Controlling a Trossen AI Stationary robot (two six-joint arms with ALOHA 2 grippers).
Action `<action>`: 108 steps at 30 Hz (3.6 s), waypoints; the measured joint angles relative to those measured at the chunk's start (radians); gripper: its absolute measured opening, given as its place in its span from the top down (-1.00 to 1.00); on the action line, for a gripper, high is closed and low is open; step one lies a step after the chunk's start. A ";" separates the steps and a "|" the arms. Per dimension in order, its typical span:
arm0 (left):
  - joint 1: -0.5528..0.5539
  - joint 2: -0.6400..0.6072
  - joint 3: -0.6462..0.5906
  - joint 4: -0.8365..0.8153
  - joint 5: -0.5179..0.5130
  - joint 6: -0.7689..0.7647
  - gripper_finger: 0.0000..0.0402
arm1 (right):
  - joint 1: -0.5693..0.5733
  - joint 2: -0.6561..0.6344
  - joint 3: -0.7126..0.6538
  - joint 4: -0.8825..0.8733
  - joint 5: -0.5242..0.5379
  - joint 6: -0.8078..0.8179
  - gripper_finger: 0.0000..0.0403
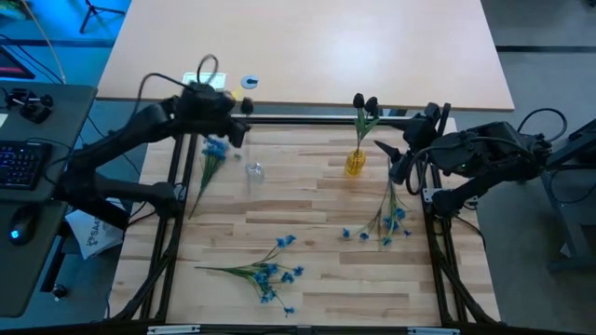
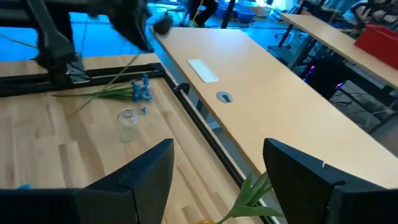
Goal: Sort flowers into vase by color
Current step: Put the black tulip flower into the yellow crystal vase
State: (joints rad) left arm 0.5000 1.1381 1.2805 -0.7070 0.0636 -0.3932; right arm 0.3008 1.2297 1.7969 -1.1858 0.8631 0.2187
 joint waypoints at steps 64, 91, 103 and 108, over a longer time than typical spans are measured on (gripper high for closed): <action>-0.198 0.896 0.527 0.841 -0.031 0.494 0.87 | 0.016 -0.097 0.040 0.196 -0.006 -0.100 -0.21; -0.196 0.885 0.527 0.681 0.000 0.384 -0.32 | 0.016 -0.096 0.040 0.170 -0.055 -0.068 -0.21; -0.229 0.883 0.531 0.536 -0.005 0.479 -0.33 | 0.016 -0.096 0.040 0.164 -0.055 -0.062 -0.21; -0.235 0.852 0.561 0.355 -0.005 0.492 -0.33 | 0.016 -0.096 0.040 0.150 -0.060 -0.060 -0.21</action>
State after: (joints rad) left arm 0.2649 1.9903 1.8411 -0.3517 0.0586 0.0991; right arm 0.3168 1.1339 1.8370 -1.0354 0.8036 0.1589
